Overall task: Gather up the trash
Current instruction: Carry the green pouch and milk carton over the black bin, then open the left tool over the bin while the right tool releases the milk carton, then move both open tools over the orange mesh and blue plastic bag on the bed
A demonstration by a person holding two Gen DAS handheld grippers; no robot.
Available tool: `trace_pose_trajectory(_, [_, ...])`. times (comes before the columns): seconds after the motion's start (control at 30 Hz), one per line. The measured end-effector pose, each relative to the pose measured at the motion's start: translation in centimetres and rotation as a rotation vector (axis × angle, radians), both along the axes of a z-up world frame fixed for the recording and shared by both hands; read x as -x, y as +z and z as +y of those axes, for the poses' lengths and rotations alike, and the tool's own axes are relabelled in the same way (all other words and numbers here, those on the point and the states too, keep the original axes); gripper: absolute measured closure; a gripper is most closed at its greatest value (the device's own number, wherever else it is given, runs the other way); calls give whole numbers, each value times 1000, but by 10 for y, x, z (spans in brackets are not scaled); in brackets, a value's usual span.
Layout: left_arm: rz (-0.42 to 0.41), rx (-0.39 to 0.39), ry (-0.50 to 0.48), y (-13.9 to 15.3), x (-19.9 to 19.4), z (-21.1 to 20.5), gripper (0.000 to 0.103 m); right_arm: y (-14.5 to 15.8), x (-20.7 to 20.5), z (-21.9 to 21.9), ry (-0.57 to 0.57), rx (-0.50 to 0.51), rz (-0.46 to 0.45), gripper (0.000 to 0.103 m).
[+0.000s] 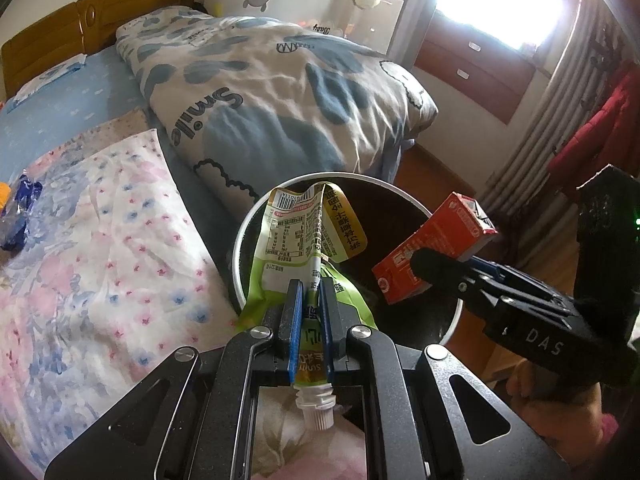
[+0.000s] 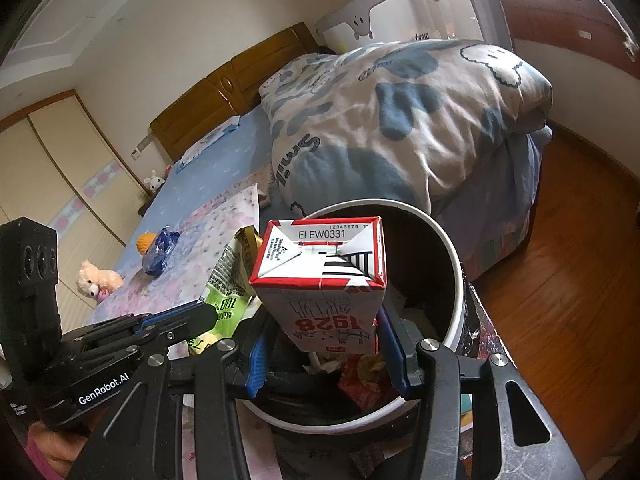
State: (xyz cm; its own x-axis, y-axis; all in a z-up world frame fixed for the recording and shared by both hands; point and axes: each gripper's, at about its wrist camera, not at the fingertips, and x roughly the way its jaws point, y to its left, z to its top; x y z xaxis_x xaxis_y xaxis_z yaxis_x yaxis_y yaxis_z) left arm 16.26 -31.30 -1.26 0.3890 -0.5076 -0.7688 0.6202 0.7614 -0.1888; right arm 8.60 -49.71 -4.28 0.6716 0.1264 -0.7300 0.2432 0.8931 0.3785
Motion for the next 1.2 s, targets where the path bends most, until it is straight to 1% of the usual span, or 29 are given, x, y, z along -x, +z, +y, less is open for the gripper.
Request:
trace_pose_trajectory(0.3, [16, -3, -8, -2, -4, -5, 95, -6, -3, -5, -5, -9, 22, 55])
trace_pose_trajectory(0.43, [34, 10, 1, -2, -6, -5, 93, -6, -3, -7, -16, -21, 25, 52])
trace_pose_trajectory(0.47, [35, 15, 4, -2, -6, -5, 91, -6, -3, -8, -20, -25, 27, 51])
trace_pose_trajectory(0.5, [32, 15, 12, -1, -6, -3, 85, -6, -3, -9, -22, -31, 27, 50])
trace_pose_trajectory(0.57, [27, 21, 22, 0, -5, 1, 78, -5, -2, -10, -29, -35, 24, 46])
trace_pose_trajectory(0.63, [23, 33, 35, 2, -4, 8, 76, -4, 0, -9, -35, -40, 21, 37])
trace_pose_trajectory(0.67, [22, 35, 41, 2, -3, 12, 76, -4, 1, -9, -39, -42, 18, 37])
trace_pose_trajectory(0.73, [20, 42, 58, 3, -1, 21, 75, -2, 3, -7, -44, -42, 12, 36])
trace_pose_trajectory(0.77, [20, 44, 67, 3, -1, 26, 72, -1, 4, -6, -46, -42, 9, 36])
trace_pose_trajectory(0.87, [18, 52, 105, 2, 1, 45, 68, 3, 5, 0, -47, -43, -2, 31])
trace_pose_trajectory(0.9, [21, 54, 121, 1, 2, 53, 65, 4, 5, 2, -46, -44, -10, 28])
trace_pose_trajectory(0.97, [26, 63, 156, -2, 2, 71, 62, 8, 5, 10, -39, -39, -23, 26])
trace_pose_trajectory(1.07, [34, 64, 207, -6, 2, 97, 61, 13, 4, 23, -18, -50, -44, 23])
trace_pose_trajectory(1.13, [45, 70, 245, -9, 0, 116, 60, 16, 2, 33, -5, -55, -56, 19])
trace_pose_trajectory(1.2, [52, 71, 281, -12, -2, 134, 59, 18, -2, 44, 13, -63, -68, 17])
